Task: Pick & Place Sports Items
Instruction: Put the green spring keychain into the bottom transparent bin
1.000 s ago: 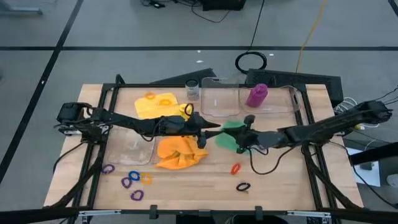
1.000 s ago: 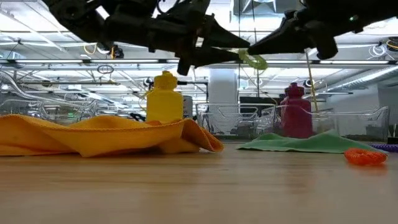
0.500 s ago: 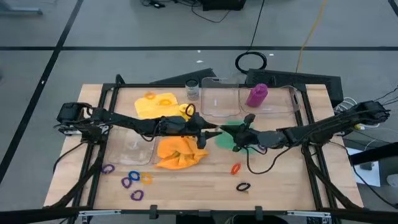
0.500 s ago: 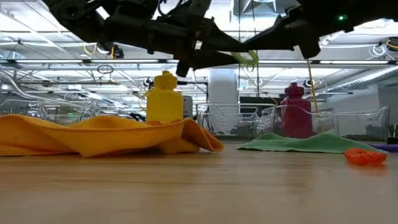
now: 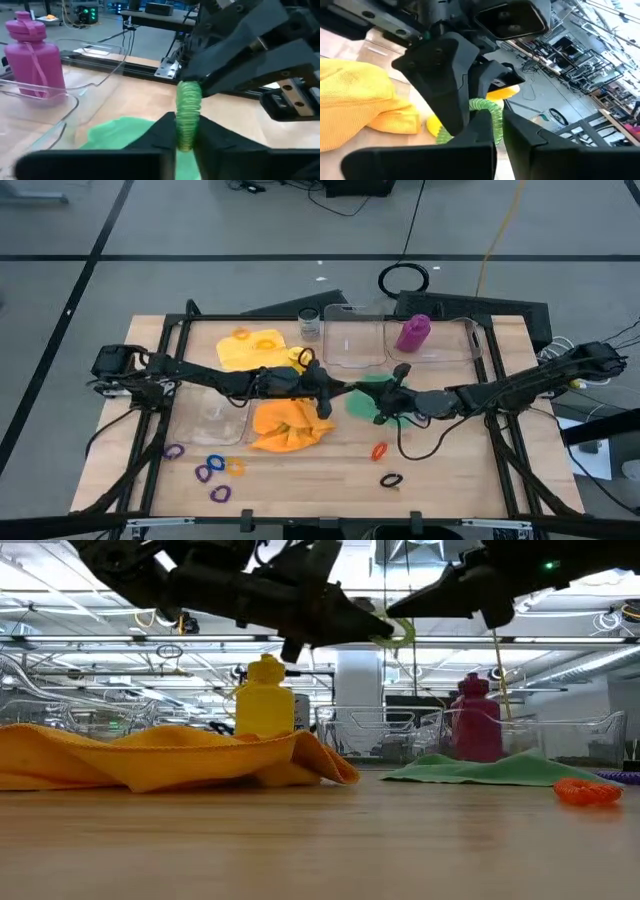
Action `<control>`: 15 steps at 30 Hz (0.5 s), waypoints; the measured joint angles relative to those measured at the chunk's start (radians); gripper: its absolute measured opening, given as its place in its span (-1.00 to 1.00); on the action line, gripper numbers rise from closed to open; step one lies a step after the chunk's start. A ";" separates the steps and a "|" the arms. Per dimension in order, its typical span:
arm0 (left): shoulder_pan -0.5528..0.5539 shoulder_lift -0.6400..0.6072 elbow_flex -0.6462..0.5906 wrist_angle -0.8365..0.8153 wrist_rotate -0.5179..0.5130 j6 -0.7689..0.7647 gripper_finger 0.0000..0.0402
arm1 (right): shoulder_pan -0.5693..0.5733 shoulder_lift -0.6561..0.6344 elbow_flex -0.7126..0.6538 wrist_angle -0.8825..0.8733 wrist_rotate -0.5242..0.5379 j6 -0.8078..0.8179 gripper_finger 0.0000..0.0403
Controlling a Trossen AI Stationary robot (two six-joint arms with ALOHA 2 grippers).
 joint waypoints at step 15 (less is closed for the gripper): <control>-0.025 -0.071 0.000 -0.143 -0.029 0.140 -0.92 | 0.058 -0.103 0.000 -0.008 0.001 0.004 -0.17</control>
